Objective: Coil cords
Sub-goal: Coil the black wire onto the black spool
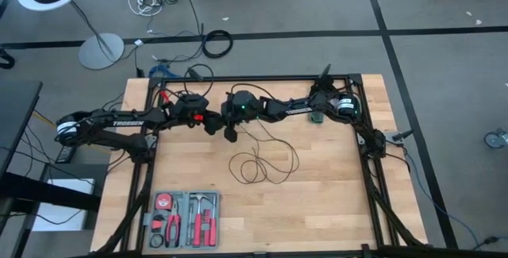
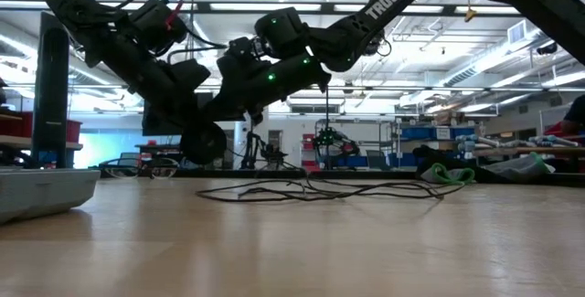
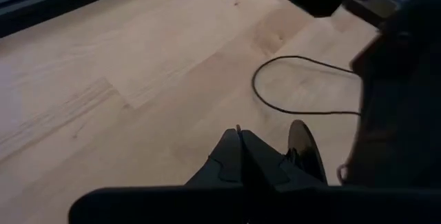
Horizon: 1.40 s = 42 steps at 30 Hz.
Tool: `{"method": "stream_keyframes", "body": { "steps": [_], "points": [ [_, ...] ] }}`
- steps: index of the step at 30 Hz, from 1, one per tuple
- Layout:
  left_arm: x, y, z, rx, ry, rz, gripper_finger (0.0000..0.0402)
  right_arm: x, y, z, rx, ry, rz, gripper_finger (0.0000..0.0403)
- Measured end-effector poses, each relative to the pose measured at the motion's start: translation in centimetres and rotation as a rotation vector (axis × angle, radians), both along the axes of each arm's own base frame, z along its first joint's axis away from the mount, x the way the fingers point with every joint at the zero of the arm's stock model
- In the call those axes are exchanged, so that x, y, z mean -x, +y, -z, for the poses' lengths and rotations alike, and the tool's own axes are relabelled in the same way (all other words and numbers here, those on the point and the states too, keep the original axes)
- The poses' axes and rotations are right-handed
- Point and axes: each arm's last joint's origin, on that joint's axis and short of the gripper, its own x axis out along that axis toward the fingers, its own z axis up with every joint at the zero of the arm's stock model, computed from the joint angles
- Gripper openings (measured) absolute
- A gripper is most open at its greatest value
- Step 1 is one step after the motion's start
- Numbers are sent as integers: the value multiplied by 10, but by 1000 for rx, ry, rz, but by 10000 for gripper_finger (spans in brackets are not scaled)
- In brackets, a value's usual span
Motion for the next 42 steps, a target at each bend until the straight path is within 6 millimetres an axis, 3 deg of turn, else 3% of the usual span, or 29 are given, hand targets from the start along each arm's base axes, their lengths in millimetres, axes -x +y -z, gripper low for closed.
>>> {"method": "stream_keyframes", "body": {
  "steps": [16,26,32,42],
  "points": [
    [4,-2,6,37,75,27,0,15,-12,-5,-6,170,108,5],
    [8,-4,11,64,125,35,0,34,-20,13,-65,418,164,76],
    [8,-4,11,59,117,27,0,34,-10,16,-82,460,134,120],
    [11,-4,13,51,169,-7,0,52,-17,28,-140,654,160,120]
  ]
}}
